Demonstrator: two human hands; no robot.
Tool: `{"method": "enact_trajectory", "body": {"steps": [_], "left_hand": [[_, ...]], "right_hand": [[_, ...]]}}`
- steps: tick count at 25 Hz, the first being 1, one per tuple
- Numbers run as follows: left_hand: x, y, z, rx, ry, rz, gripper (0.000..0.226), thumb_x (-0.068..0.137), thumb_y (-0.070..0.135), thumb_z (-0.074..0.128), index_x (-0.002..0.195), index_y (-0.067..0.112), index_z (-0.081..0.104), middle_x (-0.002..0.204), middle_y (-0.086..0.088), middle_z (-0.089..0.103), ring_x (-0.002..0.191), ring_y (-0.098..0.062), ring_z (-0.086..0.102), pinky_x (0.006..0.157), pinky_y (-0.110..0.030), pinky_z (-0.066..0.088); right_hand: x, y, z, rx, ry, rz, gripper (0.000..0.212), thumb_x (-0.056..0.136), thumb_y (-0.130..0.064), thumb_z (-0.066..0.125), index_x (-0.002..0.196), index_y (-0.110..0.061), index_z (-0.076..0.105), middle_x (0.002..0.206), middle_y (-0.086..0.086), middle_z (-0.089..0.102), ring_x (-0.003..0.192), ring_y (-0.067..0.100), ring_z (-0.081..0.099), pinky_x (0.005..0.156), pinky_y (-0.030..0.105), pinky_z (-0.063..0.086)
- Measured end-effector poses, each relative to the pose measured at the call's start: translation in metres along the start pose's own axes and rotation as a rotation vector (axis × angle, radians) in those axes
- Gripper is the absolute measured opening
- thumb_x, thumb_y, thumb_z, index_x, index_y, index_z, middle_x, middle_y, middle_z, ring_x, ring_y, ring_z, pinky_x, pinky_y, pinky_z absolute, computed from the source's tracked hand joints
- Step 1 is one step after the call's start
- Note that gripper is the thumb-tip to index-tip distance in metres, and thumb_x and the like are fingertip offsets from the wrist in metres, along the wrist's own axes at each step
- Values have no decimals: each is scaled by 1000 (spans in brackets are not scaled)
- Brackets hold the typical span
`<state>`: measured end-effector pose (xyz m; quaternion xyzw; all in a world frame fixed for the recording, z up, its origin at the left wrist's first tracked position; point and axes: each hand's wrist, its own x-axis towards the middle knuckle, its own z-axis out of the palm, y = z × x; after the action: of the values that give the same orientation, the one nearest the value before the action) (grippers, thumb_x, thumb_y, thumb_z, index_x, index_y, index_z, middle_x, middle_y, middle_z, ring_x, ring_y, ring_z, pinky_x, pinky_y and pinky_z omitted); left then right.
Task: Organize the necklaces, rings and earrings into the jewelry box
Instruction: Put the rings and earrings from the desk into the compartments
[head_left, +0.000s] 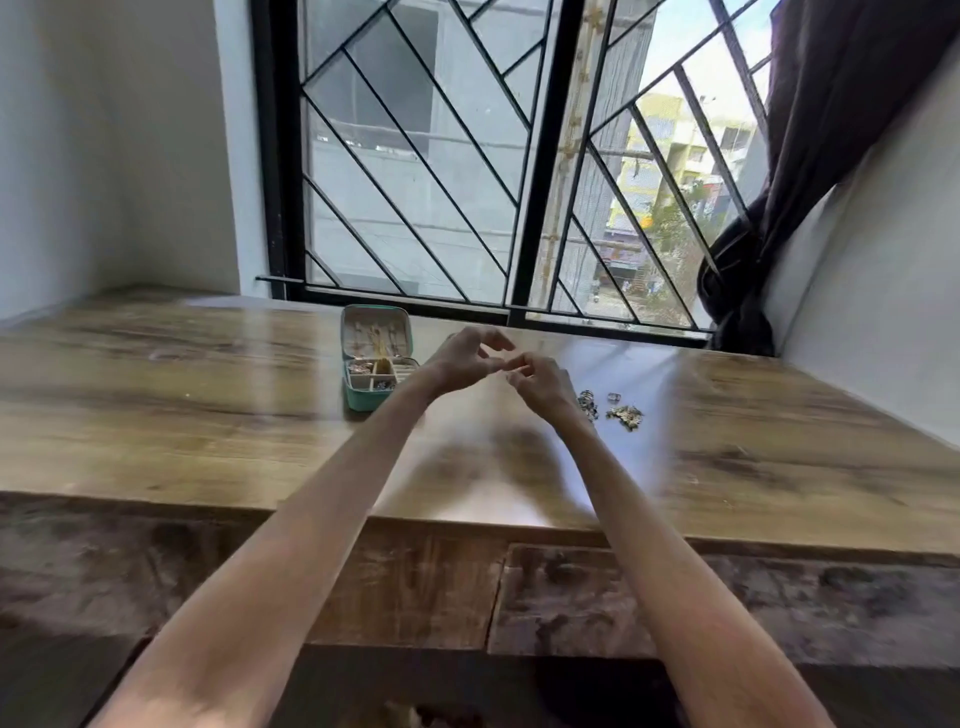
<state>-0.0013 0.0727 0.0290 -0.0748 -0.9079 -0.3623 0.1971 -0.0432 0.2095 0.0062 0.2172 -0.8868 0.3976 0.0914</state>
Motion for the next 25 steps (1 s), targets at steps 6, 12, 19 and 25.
{"method": "enact_trajectory", "body": {"steps": [6, 12, 19, 25], "left_hand": [[22, 9, 72, -36, -135, -23, 32, 85, 0, 58, 116, 2, 63, 117, -15, 64, 104, -27, 61, 85, -21, 44], [40, 4, 88, -66, -156, -49, 32, 85, -1, 58, 117, 0, 61, 112, -19, 65, 95, -25, 62, 77, -26, 51], [44, -2, 92, -88, -294, 58, 31, 80, 14, 72, 109, 5, 64, 95, -12, 64, 72, -7, 54, 67, -15, 43], [46, 0, 103, 169, -243, 180, 18, 83, 21, 68, 100, 15, 72, 101, -10, 63, 86, -19, 58, 75, -21, 38]], "right_hand": [[12, 63, -56, -255, -1, 42, 30, 86, -8, 50, 106, -20, 69, 105, 6, 69, 85, 20, 63, 64, 20, 48], [28, 97, -75, -274, -168, 56, 18, 84, -27, 68, 98, -18, 73, 85, 7, 72, 71, 18, 63, 58, 28, 51], [34, 99, -73, -251, -200, 3, 10, 81, -24, 70, 90, -23, 72, 73, 0, 68, 67, 12, 61, 63, 27, 49], [30, 102, -76, -224, -156, 2, 11, 83, -21, 66, 93, -22, 72, 66, -7, 63, 67, 11, 62, 61, 24, 45]]}}
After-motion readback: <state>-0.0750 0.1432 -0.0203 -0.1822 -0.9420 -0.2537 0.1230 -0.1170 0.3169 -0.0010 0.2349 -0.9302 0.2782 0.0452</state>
